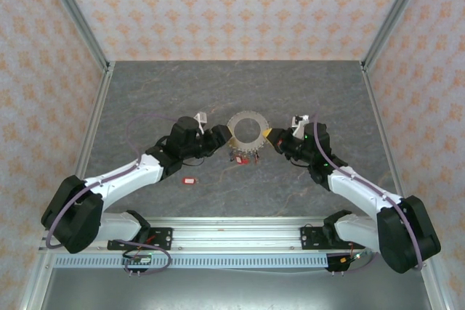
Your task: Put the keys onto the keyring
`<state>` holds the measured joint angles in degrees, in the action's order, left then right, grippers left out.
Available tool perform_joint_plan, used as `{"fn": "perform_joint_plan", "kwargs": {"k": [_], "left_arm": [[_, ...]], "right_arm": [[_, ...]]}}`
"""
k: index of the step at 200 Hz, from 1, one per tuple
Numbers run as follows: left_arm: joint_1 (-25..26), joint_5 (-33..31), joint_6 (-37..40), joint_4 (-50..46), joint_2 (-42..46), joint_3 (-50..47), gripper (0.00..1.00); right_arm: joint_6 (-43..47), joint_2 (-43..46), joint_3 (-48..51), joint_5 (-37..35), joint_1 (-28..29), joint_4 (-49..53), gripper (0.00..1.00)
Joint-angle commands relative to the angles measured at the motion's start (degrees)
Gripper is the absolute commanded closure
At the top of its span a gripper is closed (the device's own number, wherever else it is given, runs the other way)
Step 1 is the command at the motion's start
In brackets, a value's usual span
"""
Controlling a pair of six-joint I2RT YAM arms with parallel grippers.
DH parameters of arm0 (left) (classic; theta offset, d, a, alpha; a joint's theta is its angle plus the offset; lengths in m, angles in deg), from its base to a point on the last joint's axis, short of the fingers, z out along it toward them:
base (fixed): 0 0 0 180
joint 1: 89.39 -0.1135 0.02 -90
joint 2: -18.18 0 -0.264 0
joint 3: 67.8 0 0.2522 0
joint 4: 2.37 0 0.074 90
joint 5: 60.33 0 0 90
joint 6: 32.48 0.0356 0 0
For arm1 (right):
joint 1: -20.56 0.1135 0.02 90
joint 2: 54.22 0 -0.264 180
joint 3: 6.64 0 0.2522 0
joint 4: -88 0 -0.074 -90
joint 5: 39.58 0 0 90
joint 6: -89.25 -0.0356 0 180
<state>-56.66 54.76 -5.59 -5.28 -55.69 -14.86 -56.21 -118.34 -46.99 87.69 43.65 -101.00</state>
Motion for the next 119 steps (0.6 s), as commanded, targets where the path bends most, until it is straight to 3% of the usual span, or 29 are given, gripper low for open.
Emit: {"fn": "perform_joint_plan", "kwargs": {"k": [1,119], "left_arm": [[-0.1,1.5,-3.33,3.41,-0.89,0.98,0.42],[0.71,2.17,-5.88,8.42,-6.4,5.8,0.52]], "right_arm": [[-2.1,0.78,-2.41,-0.92,0.06,-6.06,1.0],[-4.76,-1.53,-3.12,-0.02,0.82,-11.04,1.0]]}}
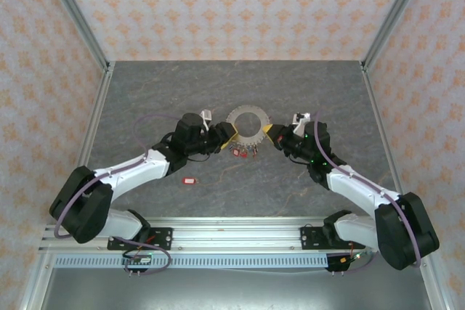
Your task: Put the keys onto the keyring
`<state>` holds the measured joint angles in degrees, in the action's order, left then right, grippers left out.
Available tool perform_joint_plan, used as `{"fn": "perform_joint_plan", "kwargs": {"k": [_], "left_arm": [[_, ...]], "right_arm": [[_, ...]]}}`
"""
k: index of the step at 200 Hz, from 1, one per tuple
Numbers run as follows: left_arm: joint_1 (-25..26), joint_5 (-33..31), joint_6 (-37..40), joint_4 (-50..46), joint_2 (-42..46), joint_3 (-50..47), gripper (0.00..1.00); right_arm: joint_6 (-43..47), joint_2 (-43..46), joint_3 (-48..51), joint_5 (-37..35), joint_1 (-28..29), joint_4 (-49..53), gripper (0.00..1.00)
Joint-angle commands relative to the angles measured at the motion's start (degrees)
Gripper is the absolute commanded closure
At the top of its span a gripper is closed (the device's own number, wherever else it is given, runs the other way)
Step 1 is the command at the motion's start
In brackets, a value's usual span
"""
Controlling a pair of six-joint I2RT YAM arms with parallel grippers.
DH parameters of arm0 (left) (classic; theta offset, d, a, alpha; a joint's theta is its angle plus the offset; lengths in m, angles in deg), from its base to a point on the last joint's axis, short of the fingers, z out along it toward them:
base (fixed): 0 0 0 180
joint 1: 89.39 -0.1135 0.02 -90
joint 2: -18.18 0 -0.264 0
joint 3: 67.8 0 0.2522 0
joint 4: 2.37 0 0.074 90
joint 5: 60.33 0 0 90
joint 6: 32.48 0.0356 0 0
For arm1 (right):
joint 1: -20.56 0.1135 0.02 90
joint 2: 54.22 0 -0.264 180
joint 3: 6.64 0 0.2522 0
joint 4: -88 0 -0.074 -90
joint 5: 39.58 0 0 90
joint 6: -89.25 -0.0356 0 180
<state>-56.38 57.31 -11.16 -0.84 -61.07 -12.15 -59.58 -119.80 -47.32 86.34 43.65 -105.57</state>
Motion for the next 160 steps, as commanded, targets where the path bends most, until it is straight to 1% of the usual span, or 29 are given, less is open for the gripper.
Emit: {"fn": "perform_joint_plan", "kwargs": {"k": [1,15,28,50,56,74,86,103,122,135,160], "left_arm": [[0.5,-0.48,-0.31,4.02,-1.06,3.19,0.52],[0.53,-0.82,-0.89,5.47,-1.85,3.29,0.51],[0.56,-0.99,-1.03,6.46,-2.35,3.45,0.48],[0.56,-1.17,-0.79,7.28,-2.59,3.79,0.49],[0.56,-1.25,-0.63,7.41,-2.58,3.82,0.51],[0.56,-1.77,0.25,7.74,-2.08,3.77,0.65],[0.57,-2.27,0.86,7.57,-1.58,3.78,0.7],[0.56,-2.57,1.6,7.44,-1.1,3.89,0.72],[0.56,-2.7,2.18,7.6,-0.7,3.85,0.8],[0.56,-2.8,2.57,7.67,-0.49,3.94,0.82],[0.56,-2.78,4.54,6.54,0.38,4.49,0.89]], "right_arm": [[-1.43,-0.03,-2.79,1.34,0.82,-6.53,1.0],[-1.71,0.06,-2.61,0.95,0.99,-6.86,1.0],[-1.73,0.13,-2.53,1.01,1.21,-6.85,1.0],[-1.63,0.52,-2.27,0.83,1.39,-6.7,1.0],[-1.64,0.54,-2.22,0.73,1.39,-6.58,1.0],[-1.42,0.38,-2.31,1.4,1.44,-6.24,1.0],[-1.42,0.37,-2.13,1.21,1.45,-5.85,0.99],[-1.29,0.28,-1.91,1.26,1.47,-5.81,0.99],[-1.2,0.28,-1.77,1.08,1.56,-5.87,0.97],[-1.12,0.28,-1.83,1.08,1.52,-5.89,0.96],[-0.54,0.71,-1.6,0.91,1.69,-5.84,0.94]]}}
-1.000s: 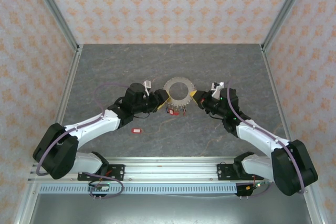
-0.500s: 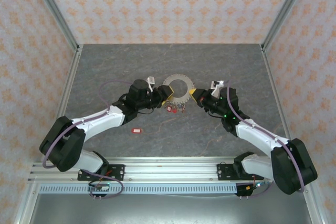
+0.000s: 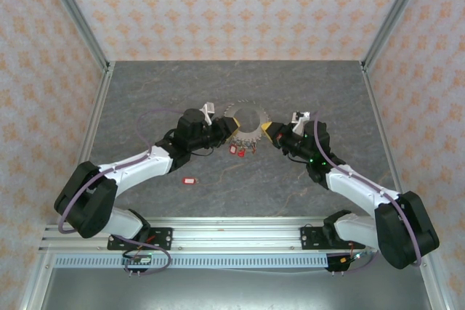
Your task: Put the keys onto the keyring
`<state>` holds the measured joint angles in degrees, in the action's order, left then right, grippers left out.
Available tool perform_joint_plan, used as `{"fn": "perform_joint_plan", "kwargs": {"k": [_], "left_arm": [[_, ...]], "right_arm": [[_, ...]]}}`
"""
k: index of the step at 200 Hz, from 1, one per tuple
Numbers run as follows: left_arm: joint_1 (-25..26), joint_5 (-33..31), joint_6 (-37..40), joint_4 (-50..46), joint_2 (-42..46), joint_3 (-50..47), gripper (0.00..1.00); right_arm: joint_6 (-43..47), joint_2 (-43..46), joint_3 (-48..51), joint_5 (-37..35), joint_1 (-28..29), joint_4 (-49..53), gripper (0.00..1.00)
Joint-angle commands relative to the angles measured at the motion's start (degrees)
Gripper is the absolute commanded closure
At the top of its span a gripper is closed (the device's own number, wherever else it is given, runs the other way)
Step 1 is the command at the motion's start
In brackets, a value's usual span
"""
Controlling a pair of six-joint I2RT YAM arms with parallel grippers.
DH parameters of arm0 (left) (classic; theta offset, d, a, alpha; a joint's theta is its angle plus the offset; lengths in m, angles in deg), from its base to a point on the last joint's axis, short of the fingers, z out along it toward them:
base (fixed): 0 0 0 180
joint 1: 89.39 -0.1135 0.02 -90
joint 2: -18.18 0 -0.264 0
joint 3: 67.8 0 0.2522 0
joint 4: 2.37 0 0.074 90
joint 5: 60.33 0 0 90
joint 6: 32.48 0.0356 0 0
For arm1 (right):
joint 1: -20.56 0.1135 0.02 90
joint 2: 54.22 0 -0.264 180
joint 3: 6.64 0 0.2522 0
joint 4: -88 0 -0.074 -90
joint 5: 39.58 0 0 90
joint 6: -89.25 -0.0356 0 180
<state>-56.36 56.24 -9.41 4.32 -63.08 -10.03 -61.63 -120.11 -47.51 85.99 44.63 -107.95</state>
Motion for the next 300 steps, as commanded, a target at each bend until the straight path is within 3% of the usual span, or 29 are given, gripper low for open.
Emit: {"fn": "perform_joint_plan", "kwargs": {"k": [1,11,21,51,118,140,171,200,227,252,275,300], "left_arm": [[0.54,-1.79,3.0,1.32,2.44,2.43,0.89],[0.54,-1.81,4.0,0.55,2.95,2.75,0.88],[0.46,-1.73,4.97,-0.19,3.41,3.22,0.81],[0.41,-2.34,5.59,0.11,4.62,2.59,0.71],[0.36,-1.91,5.63,0.69,5.08,3.48,1.0],[0.32,-1.5,5.94,0.99,5.3,3.63,1.0],[-0.53,0.27,7.43,2.88,6.31,3.49,1.0],[-2.31,2.6,10.0,4.04,7.95,3.55,1.0],[-3.04,6.28,13.19,4.6,8.76,4.88,1.0],[-3.33,9.26,15.34,4.87,8.85,6.23,1.0],[-3.43,10.77,17.13,4.69,8.91,7.27,1.0],[-3.46,12.81,18.01,5.33,8.45,8.32,1.0]], "right_arm": [[1.53,1.06,-1.34,1.21,0.71,-3.48,0.94],[1.81,1.41,-1.19,0.89,0.66,-3.5,0.94],[1.97,1.72,-1.19,0.89,0.71,-3.46,0.95],[2.26,2.42,-1.45,0.73,0.71,-2.9,0.95],[2.87,2.69,-1.59,1.03,0.71,-2.61,0.93],[3.33,3.03,-1.2,0.41,0.78,-2.8,0.9],[6.46,5.6,-0.16,-2.07,0.72,-0.4,0.77],[16.7,13.62,0.66,-9.81,0.63,11.68,0.63],[27.11,22.63,3.49,-13.07,0.69,13.4,0.57],[38.0,28.38,5.65,-10.1,0.69,11.46,0.58],[48.09,30.07,5.9,-3.6,1.63,9.24,0.66],[64.07,30.04,4.62,-3.87,7.22,11.94,0.75]]}}
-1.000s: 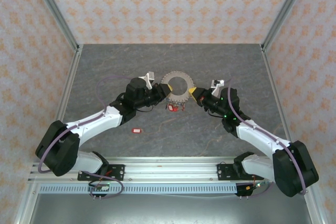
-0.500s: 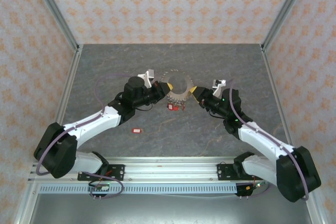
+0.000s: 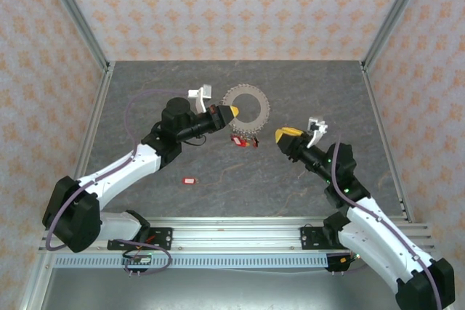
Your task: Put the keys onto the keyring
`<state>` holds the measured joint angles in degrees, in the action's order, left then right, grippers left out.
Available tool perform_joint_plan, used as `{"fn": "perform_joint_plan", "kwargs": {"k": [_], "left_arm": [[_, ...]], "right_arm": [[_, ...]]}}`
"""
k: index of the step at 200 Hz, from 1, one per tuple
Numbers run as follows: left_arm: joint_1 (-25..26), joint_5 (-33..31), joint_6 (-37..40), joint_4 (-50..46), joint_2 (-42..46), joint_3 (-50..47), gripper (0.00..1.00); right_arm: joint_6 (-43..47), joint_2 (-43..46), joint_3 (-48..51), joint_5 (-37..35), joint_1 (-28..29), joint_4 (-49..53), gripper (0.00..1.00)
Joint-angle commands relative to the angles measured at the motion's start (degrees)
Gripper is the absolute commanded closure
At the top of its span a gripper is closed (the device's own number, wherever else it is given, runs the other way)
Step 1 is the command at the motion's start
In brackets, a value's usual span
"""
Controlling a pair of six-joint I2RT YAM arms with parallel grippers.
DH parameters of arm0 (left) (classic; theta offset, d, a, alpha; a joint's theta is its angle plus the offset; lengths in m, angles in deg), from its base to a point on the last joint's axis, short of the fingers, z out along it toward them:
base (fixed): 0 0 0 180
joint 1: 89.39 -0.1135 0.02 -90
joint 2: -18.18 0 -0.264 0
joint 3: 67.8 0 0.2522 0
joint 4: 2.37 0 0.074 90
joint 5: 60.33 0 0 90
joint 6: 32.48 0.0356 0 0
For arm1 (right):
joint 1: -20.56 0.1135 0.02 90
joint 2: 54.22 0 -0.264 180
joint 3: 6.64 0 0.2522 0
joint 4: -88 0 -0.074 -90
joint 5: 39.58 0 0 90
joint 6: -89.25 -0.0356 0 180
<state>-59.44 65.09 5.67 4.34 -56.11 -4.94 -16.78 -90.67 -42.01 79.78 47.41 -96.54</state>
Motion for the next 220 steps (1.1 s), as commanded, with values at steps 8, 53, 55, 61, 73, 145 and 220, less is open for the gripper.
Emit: {"fn": "perform_joint_plan", "kwargs": {"k": [8,53,55,61,73,145,220], "left_arm": [[-0.42,4.57,3.2,5.39,1.41,3.68,1.0],[-0.35,6.96,5.23,5.27,1.42,5.0,1.0],[-0.4,7.06,5.33,5.15,1.38,5.16,1.0],[-0.42,7.32,5.73,4.57,1.32,5.49,1.0],[-0.4,8.1,6.26,3.96,1.2,5.98,1.0],[-0.37,8.61,6.78,3.3,0.66,6.77,1.0],[-0.42,10.13,7.55,2.59,1.1,7.06,1.0]], "right_arm": [[24.43,0.67,-0.86,-0.81,7.29,1.0,0.77],[43.78,0.15,4.01,-17.1,17.01,-9.11,0.86],[44.26,0.15,4.09,-17.25,17.12,-9.42,0.86],[45.25,0.15,4.28,-17.55,17.41,-9.95,0.86],[46.44,-0.02,4.16,-17.8,17.62,-10.64,0.86],[49.56,-1.26,4.47,-15.46,17.71,-15.32,0.84],[49.85,-4.91,3.43,-17.33,17.71,-18.88,0.79]]}}
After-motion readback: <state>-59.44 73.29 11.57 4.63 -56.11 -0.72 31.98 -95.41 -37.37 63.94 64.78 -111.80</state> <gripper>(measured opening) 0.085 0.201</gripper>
